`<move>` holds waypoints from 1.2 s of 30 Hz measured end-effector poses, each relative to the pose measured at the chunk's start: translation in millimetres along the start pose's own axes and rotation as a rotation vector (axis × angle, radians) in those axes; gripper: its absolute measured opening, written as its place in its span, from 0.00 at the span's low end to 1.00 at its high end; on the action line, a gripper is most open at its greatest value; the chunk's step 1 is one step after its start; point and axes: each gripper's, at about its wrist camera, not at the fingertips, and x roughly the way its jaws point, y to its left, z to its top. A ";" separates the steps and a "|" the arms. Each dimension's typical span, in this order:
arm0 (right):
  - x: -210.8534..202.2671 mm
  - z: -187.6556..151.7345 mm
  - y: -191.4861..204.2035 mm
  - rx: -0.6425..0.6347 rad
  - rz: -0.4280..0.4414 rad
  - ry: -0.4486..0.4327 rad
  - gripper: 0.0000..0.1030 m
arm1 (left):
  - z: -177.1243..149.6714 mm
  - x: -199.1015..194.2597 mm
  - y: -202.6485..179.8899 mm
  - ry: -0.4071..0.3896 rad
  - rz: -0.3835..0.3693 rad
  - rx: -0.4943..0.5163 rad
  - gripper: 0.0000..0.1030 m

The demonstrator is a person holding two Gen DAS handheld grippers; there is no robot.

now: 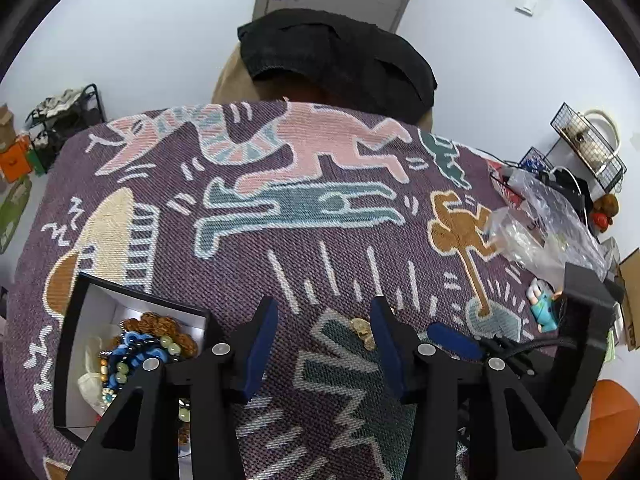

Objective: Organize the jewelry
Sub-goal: 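Move the left tool to the gold butterfly brooch and the right tool to the small ring, then grasp the gold butterfly brooch with the left tool while the right tool grasps the small silver ring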

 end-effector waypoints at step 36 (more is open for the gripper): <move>-56.0 -24.6 -83.3 0.180 -0.085 -0.128 0.14 | -17.7 70.8 -57.6 0.124 0.056 0.153 0.48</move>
